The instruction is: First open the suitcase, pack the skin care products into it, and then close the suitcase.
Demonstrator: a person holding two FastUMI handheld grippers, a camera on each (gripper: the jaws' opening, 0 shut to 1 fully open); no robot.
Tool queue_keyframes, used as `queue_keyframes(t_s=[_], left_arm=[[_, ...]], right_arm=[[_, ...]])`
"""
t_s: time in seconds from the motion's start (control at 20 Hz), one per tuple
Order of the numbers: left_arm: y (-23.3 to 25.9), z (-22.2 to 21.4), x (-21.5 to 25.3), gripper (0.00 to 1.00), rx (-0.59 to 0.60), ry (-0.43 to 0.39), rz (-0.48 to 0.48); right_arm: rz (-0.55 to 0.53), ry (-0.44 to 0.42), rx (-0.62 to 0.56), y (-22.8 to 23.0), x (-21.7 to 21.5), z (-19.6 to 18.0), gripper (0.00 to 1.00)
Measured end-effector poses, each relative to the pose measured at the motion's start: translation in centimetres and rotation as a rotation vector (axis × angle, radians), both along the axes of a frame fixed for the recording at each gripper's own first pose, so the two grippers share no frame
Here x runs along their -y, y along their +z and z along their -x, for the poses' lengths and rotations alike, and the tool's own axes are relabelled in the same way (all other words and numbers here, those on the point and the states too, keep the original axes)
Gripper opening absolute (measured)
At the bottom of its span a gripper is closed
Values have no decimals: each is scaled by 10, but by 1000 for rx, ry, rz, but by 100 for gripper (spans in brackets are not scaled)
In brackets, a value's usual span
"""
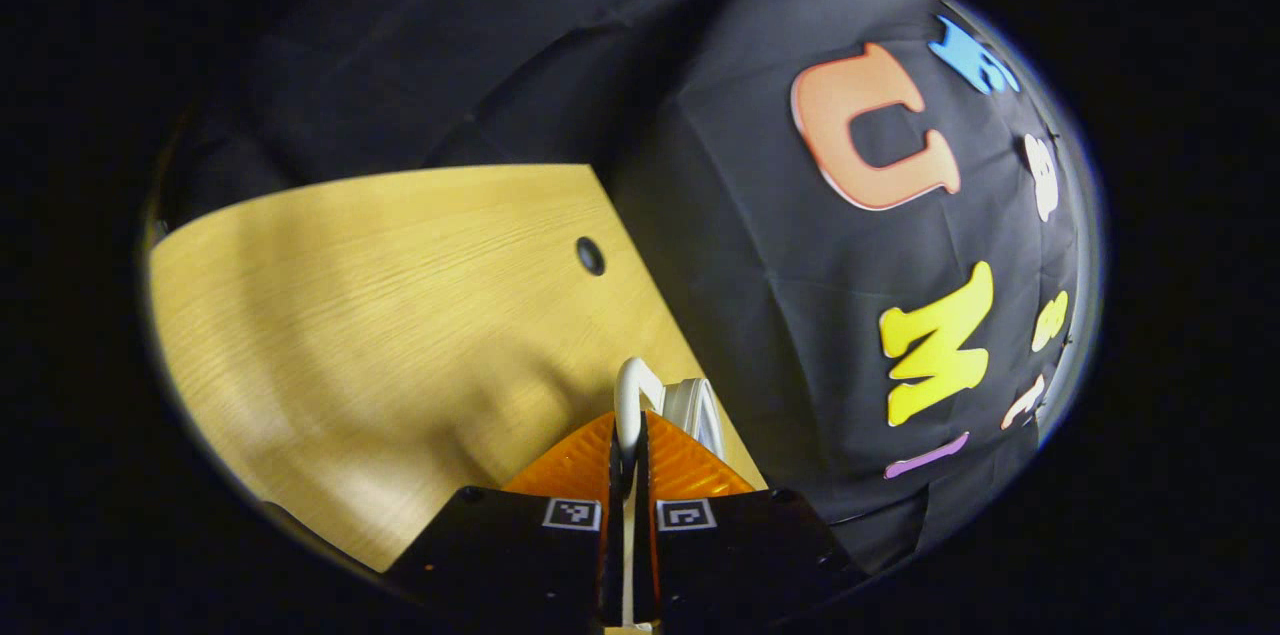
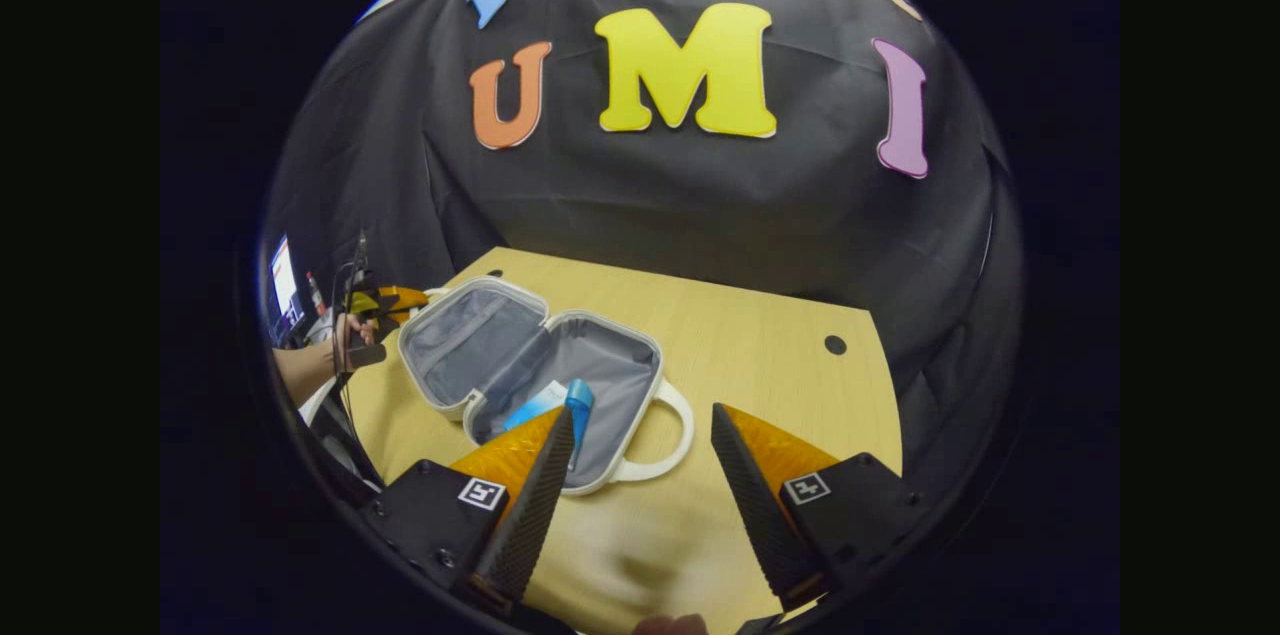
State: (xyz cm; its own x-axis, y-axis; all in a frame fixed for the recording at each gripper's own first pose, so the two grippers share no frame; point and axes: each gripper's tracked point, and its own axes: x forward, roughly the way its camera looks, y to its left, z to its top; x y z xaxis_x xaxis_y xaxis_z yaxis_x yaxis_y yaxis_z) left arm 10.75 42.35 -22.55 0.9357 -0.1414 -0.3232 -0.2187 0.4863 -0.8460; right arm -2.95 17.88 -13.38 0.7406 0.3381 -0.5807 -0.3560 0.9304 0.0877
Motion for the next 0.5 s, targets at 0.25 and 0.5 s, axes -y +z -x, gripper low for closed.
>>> queue_keyframes(t_s=[0.25,0.5], left_arm=[[105,6,73,5,110,-86,-245],[170,14,192,6,175,-196,-566]], right_arm=[[-69,-51,76,19,27,-2,82],[-66,-80,165,35,59,5,79]])
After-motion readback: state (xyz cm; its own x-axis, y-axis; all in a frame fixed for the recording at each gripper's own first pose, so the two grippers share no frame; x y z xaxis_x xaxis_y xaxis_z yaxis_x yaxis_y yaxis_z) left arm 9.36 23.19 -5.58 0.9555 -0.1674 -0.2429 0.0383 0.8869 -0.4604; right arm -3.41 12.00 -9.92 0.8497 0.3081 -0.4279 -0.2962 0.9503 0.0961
